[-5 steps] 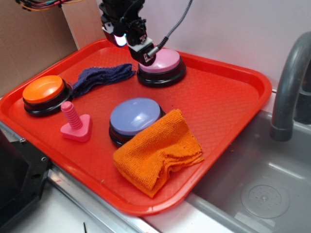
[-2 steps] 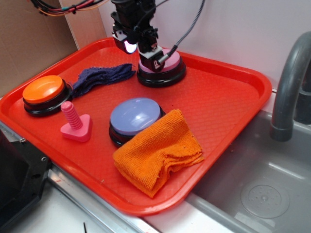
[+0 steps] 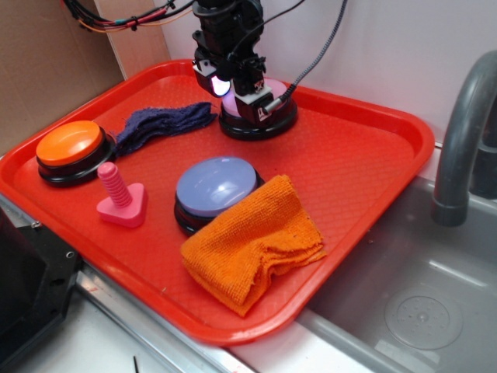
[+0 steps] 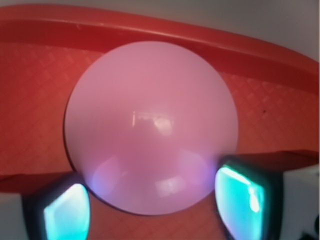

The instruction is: Push the pink button.

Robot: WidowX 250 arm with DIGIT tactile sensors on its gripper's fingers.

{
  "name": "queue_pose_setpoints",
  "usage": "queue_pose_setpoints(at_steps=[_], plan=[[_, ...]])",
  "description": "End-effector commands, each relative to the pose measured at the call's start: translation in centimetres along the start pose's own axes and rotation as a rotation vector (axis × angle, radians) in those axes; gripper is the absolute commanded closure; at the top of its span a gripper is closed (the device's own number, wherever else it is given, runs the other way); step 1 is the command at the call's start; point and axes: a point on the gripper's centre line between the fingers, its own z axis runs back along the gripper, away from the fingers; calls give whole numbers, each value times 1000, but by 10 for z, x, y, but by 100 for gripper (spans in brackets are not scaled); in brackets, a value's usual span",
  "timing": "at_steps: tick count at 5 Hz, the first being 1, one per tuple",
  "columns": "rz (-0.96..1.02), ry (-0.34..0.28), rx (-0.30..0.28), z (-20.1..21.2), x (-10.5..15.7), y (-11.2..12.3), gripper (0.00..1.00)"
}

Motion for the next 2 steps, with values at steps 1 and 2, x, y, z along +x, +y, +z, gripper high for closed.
queue_pose_setpoints(at_steps=[1, 2], plan=[[13, -56, 23, 34, 3, 11, 0], [25, -62, 29, 47, 3, 15, 0]])
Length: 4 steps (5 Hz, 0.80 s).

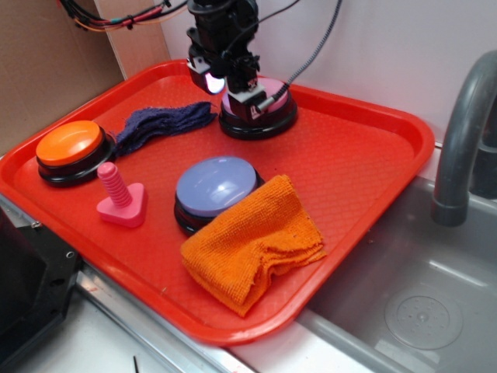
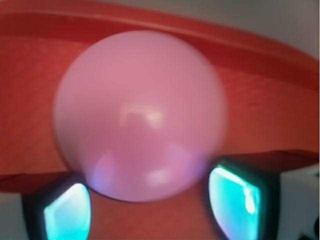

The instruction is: Push the pink button.

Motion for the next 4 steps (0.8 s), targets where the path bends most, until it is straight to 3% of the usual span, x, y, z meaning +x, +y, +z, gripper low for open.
queue_pose_setpoints(at_steps=[1, 4], plan=[[26, -68, 17, 34, 8, 9, 0], [35, -91, 8, 53, 9, 11, 0]])
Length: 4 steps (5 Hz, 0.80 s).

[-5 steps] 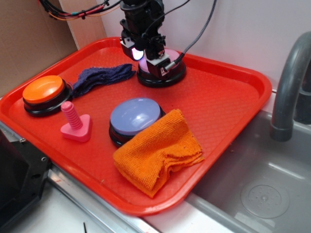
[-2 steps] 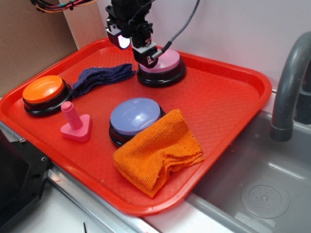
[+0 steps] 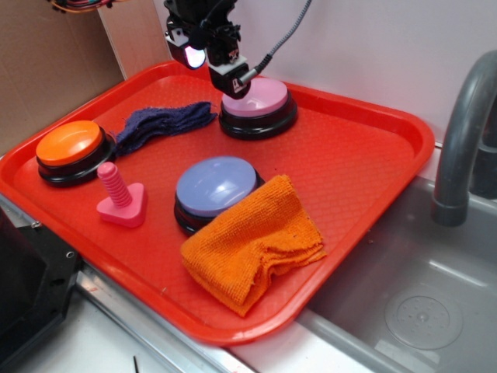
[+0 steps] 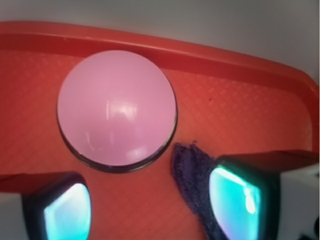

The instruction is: Push the pink button.

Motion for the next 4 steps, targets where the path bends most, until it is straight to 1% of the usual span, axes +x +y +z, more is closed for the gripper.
queue_pose_setpoints(at_steps=[1, 3, 4], plan=[[23, -89, -3, 33, 12, 7, 0], [27, -99, -9, 45, 10, 8, 0], [24, -99, 3, 52, 6, 6, 0]])
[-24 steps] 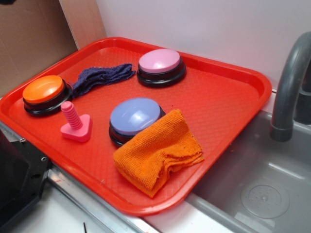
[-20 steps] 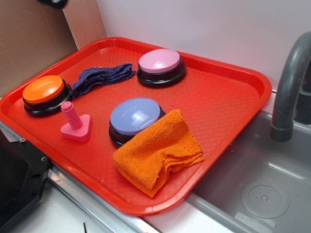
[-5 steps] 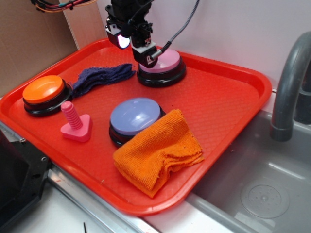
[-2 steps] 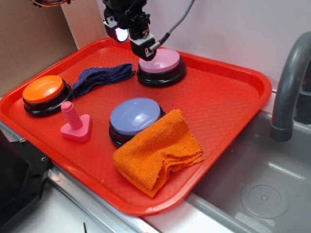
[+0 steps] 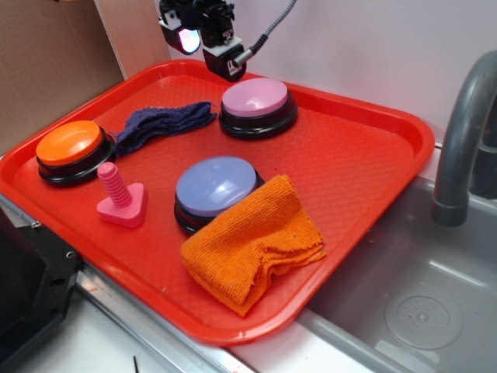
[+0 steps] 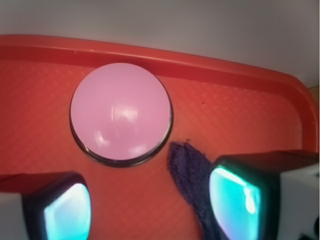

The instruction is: Push the pink button.

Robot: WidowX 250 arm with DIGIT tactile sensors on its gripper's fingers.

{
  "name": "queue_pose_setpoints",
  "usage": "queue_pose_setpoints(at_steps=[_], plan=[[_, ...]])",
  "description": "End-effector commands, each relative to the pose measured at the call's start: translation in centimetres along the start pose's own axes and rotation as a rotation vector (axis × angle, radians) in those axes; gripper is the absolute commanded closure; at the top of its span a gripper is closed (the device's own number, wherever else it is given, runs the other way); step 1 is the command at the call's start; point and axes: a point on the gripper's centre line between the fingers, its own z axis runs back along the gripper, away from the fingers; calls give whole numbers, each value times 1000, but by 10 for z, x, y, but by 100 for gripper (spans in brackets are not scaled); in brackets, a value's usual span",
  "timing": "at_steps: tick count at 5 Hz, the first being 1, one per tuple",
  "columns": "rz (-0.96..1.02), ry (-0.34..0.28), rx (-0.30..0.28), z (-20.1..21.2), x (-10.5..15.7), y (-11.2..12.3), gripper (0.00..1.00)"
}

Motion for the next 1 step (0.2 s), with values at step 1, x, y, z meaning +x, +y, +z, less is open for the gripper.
queue_pose_setpoints(at_steps=[1], plan=[[19, -94, 17, 43, 0, 1, 0]])
